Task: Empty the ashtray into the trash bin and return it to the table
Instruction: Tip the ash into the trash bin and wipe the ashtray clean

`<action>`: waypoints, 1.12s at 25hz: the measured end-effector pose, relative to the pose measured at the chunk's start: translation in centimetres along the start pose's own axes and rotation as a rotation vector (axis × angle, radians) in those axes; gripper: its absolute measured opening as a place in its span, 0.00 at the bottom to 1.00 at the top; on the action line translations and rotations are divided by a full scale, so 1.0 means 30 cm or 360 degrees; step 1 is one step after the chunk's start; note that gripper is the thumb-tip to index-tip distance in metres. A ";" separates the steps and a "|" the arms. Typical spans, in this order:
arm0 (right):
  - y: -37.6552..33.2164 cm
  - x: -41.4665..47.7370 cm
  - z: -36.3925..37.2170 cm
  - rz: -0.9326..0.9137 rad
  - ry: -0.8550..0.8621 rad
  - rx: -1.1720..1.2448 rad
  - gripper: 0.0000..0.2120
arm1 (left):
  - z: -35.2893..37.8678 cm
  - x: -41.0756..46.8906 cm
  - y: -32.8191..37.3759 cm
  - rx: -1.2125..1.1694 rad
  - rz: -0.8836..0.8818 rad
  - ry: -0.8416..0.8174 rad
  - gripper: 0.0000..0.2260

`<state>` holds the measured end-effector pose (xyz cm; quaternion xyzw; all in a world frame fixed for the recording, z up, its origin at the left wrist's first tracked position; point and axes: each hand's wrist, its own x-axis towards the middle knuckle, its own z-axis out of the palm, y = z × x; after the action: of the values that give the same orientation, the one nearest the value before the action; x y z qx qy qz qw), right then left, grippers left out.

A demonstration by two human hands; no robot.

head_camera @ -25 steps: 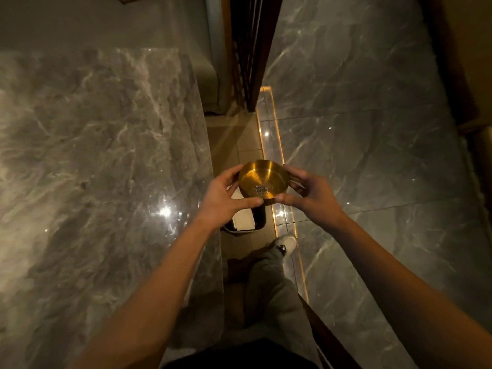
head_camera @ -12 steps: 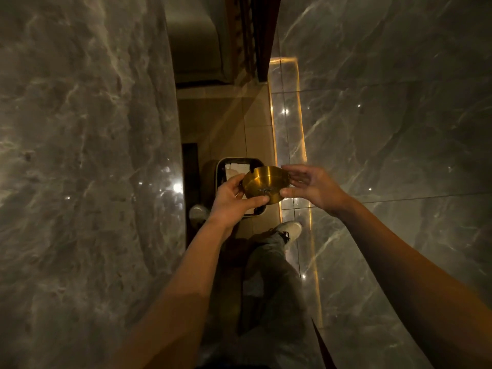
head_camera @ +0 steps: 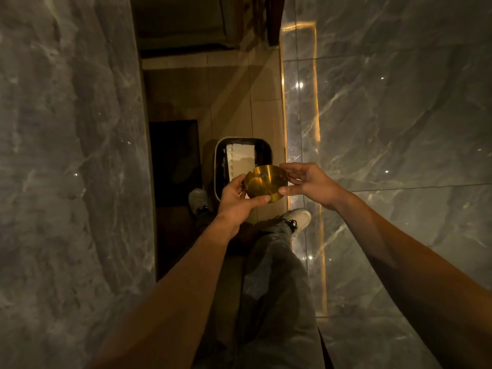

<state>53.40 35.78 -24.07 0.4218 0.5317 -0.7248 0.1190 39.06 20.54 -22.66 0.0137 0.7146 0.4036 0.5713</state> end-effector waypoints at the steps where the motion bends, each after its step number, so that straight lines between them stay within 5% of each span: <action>1: 0.018 0.027 -0.003 0.0013 -0.0004 0.0004 0.34 | -0.002 0.024 -0.016 -0.0007 -0.0002 0.0008 0.28; 15: 0.236 0.385 0.023 0.0095 -0.0207 0.0016 0.32 | -0.013 0.298 -0.248 -0.0201 -0.0144 0.0243 0.22; 28: 0.385 0.527 0.069 0.0106 -0.0089 0.0209 0.24 | -0.039 0.502 -0.352 -0.0179 -0.0393 0.0317 0.21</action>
<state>49.82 33.65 -43.32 0.4257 0.4651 -0.7652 0.1300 37.52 20.00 -41.02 -0.1463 0.7401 0.3690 0.5428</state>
